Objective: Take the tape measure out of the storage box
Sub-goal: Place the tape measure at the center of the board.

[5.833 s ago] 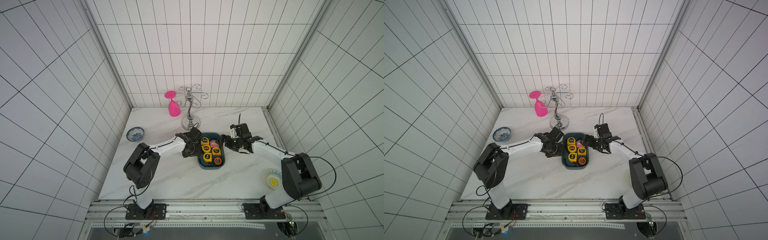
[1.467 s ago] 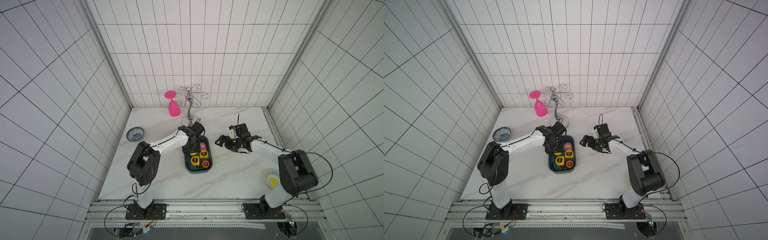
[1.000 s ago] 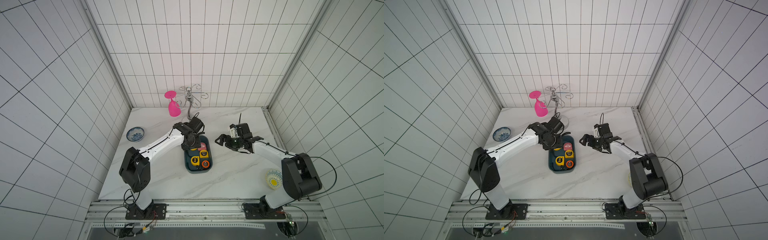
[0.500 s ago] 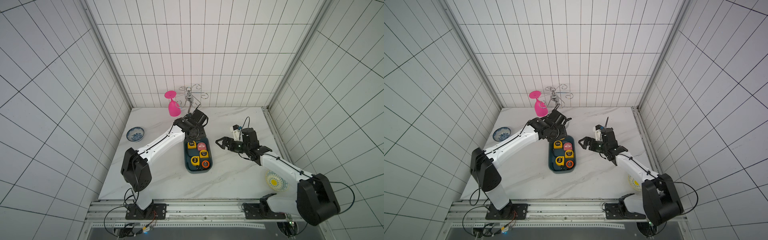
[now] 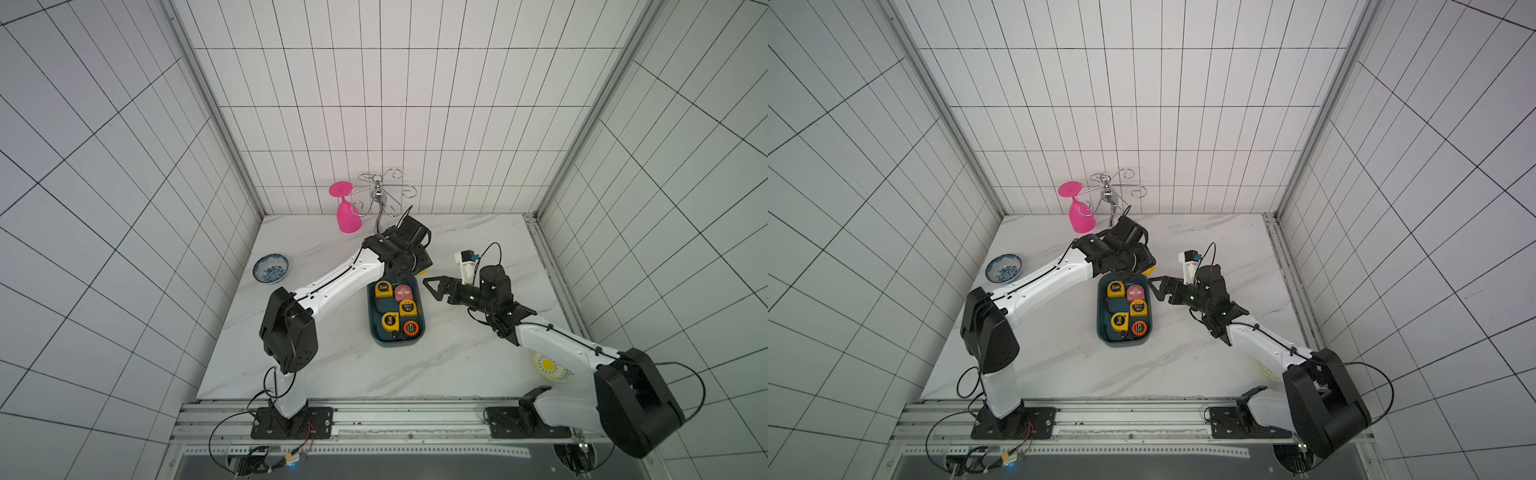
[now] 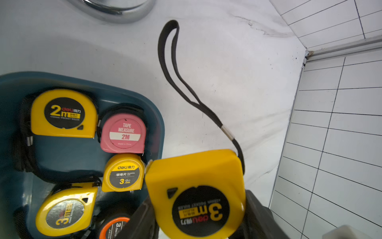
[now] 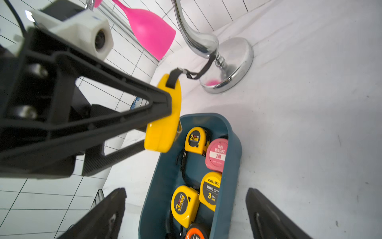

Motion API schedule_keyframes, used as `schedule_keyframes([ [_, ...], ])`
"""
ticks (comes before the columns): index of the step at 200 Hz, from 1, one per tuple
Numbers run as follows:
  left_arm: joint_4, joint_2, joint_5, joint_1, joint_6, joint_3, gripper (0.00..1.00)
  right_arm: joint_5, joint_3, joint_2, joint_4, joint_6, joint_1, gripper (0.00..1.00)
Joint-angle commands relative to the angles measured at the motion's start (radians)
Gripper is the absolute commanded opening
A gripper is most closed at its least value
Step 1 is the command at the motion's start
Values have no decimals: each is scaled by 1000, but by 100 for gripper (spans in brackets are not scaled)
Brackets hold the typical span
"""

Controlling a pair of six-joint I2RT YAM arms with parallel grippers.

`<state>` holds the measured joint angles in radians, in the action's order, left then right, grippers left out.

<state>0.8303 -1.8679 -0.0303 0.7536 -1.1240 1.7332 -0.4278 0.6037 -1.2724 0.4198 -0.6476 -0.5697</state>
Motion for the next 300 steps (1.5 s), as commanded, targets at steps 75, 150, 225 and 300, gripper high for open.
schedule_keyframes([
  [75, -68, 50, -107, 25, -84, -16, 0, 31, -37, -44, 189, -23, -9, 73],
  [150, -103, 59, -143, 30, -84, -38, 0, 7, -43, -60, 221, -44, -9, 36],
  [225, -49, 73, -97, -22, 65, -65, 98, 1, -67, -51, 170, -76, 107, 19],
  [300, 90, 153, 16, -108, 278, -224, 97, -129, -5, -221, 95, -125, 356, 18],
])
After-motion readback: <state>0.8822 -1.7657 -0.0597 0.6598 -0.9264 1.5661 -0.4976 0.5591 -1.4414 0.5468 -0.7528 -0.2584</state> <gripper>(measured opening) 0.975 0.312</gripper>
